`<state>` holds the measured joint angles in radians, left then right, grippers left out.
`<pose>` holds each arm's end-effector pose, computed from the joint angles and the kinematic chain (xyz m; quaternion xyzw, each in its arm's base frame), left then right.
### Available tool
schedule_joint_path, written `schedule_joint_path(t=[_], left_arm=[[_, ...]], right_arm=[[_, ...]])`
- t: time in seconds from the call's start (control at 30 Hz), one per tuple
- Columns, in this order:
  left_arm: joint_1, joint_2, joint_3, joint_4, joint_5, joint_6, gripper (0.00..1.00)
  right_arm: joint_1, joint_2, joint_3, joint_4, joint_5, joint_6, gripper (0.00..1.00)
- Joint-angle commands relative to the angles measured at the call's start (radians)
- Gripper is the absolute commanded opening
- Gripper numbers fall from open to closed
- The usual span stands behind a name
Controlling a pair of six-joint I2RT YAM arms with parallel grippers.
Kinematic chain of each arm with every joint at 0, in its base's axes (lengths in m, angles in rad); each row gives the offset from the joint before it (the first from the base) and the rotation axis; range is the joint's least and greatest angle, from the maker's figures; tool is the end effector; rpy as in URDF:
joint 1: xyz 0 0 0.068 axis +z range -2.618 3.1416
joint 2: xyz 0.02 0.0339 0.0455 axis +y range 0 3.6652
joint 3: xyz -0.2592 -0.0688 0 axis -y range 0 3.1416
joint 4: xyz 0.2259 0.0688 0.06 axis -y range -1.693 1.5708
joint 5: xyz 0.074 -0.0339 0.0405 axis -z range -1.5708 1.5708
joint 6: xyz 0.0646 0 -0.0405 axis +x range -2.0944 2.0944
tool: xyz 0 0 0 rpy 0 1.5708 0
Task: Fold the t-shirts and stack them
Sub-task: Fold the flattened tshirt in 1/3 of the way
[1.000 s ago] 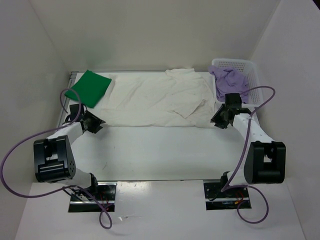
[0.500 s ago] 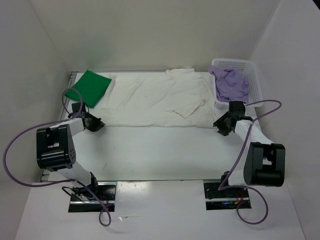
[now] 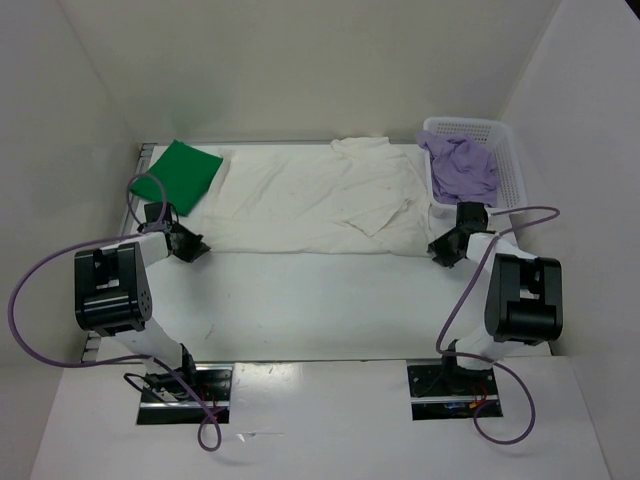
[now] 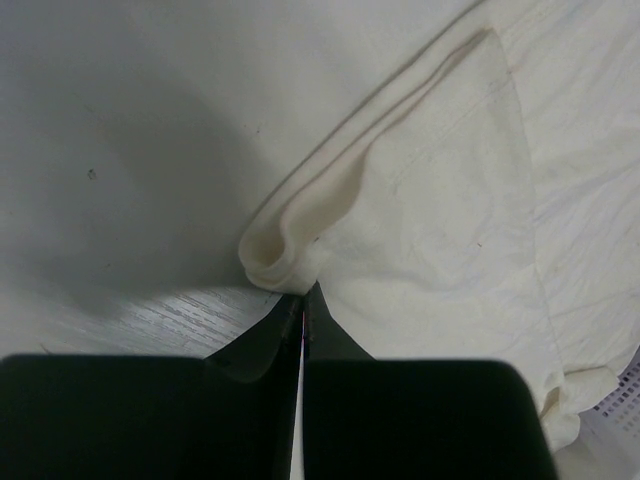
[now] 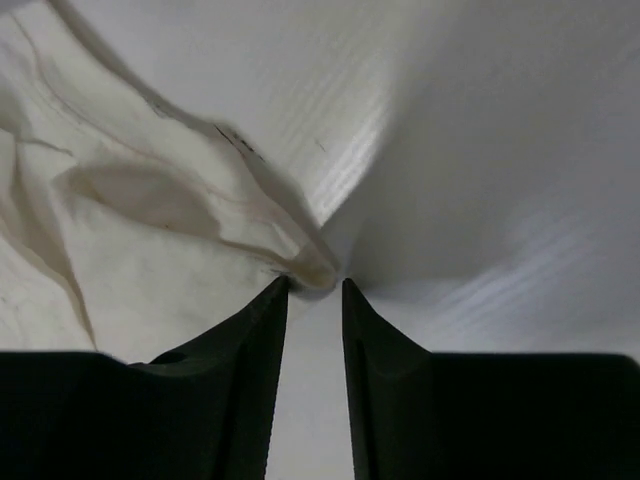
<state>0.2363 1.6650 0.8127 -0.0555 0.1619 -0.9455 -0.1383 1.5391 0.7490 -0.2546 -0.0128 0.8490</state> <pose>0.3165 0.0655 0.1324 -0.5032 0.7973 -0.1843 0.2777 0.2804 -0.0382 0.1345 0.4561 0.8511 0.0963 0.2416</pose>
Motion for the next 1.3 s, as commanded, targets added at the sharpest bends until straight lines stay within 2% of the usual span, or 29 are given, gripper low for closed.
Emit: schedule_joint_path(t=[0.0,0.03,0.13,0.17,0.2,0.27,0.37,0.5,0.63,0.8,0.83,0.93,1.0,1.03,1.1,1.13,1.2,1.27], left_arm=[[0.006,-0.004,0.036,-0.024,-0.022,0.037,0.0],[0.006,-0.004,0.036,-0.033,-0.034,0.05,0.0],[0.006,-0.013,0.036,-0.058,-0.044,0.062,0.0],[0.006,-0.013,0.036,-0.073,-0.044,0.062,0.0],[0.006,-0.022,0.036,-0.073,-0.054,0.071,0.0],[0.006,-0.05,0.036,-0.124,-0.065,0.08,0.0],[0.006,-0.114,0.013,-0.194,-0.099,0.113,0.0],[0.086,-0.207,-0.016,-0.303,-0.099,0.171,0.0],[0.116,-0.272,-0.053,-0.398,-0.125,0.211,0.0],[0.132,-0.323,-0.043,-0.489,-0.096,0.171,0.01],[0.147,-0.333,-0.043,-0.5,-0.072,0.171,0.04],[0.156,-0.39,-0.096,-0.52,0.037,0.123,0.28],[0.165,-0.41,-0.075,-0.585,0.042,0.111,0.42],[0.166,-0.424,-0.06,-0.607,0.022,0.111,0.56],[0.166,-0.424,-0.05,-0.633,0.01,0.111,0.9],[0.166,-0.424,-0.05,-0.633,-0.013,0.111,1.0],[0.166,-0.424,-0.009,-0.633,-0.042,0.111,1.0],[0.166,-0.415,0.046,-0.612,-0.062,0.128,1.0]], right_arm=[[-0.004,0.056,0.053,0.064,0.034,0.025,0.33],[-0.004,0.071,0.067,0.064,0.034,0.025,0.23],[-0.004,0.107,0.076,0.064,0.034,0.038,0.1],[-0.004,0.107,0.076,0.064,0.034,0.051,0.02],[-0.004,0.098,0.067,0.064,0.034,0.061,0.0],[-0.004,0.067,0.055,0.008,0.046,0.061,0.0],[-0.013,-0.061,0.01,-0.072,0.059,0.061,0.0],[-0.085,-0.213,-0.033,-0.211,-0.03,0.042,0.0],[-0.116,-0.374,-0.065,-0.316,-0.065,0.067,0.0],[-0.142,-0.409,-0.03,-0.454,-0.052,0.061,0.0],[-0.142,-0.419,-0.017,-0.454,-0.079,0.061,0.0],[-0.142,-0.428,0.007,-0.508,-0.099,0.036,0.03],[-0.142,-0.428,0.045,-0.541,-0.099,0.024,0.07],[-0.142,-0.428,0.055,-0.555,-0.099,0.004,0.19],[-0.142,-0.438,0.078,-0.569,-0.087,-0.021,0.34],[-0.142,-0.438,0.078,-0.569,-0.076,-0.021,0.49],[-0.142,-0.428,0.117,-0.56,-0.085,-0.04,0.58],[-0.142,-0.416,0.157,-0.545,-0.085,-0.062,0.62]])
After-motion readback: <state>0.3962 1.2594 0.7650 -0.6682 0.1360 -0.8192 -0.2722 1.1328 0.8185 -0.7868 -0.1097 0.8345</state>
